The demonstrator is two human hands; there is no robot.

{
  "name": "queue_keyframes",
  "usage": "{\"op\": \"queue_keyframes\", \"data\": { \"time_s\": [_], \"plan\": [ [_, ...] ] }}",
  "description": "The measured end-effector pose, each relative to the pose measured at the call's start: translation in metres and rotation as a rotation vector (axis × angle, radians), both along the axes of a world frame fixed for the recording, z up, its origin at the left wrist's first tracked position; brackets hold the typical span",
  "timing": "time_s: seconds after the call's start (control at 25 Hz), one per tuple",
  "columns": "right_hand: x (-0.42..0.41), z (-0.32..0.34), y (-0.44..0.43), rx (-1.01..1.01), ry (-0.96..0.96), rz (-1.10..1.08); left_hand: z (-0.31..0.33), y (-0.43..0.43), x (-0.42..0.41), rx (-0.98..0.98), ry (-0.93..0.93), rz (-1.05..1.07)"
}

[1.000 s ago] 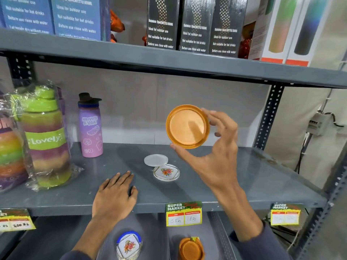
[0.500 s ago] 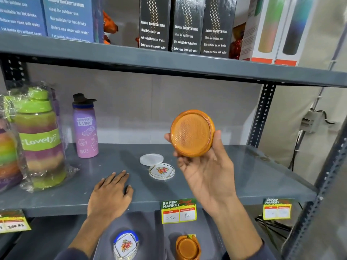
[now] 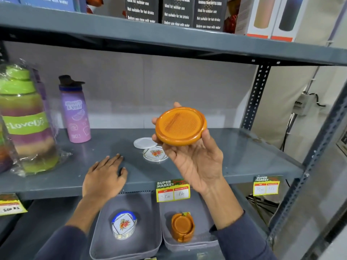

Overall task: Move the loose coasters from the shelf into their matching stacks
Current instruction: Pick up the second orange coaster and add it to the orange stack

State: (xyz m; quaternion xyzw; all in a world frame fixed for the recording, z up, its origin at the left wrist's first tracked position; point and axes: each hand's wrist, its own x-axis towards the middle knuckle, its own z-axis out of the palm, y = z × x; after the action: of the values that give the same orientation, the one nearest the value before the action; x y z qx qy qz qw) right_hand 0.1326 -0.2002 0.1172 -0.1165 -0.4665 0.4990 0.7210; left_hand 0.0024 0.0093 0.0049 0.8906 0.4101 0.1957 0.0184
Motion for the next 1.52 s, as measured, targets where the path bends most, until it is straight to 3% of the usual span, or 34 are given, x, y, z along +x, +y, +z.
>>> {"op": "queue_keyframes", "data": {
  "time_s": [0.2, 0.44, 0.8, 1.28, 1.52],
  "plan": [
    [0.019, -0.044, -0.026, -0.136, -0.192, -0.272, 0.001, 0.0, 0.0, 0.0, 0.0, -0.013],
    [0.039, -0.158, -0.074, -0.429, -0.416, -0.619, -0.003, 0.002, 0.001, -0.001, 0.011, -0.024],
    [0.088, -0.323, -0.055, -0.958, -0.65, -0.808, -0.008, 0.002, 0.0, 0.048, -0.042, -0.017],
    [0.114, -0.355, -0.005, -1.38, -0.921, -0.921, -0.011, 0.005, 0.002, 0.083, -0.08, -0.001],
    [0.112, -0.35, -0.001, -1.442, -0.978, -0.912, -0.012, 0.006, 0.002, 0.077, -0.078, -0.003]
  ]
}}
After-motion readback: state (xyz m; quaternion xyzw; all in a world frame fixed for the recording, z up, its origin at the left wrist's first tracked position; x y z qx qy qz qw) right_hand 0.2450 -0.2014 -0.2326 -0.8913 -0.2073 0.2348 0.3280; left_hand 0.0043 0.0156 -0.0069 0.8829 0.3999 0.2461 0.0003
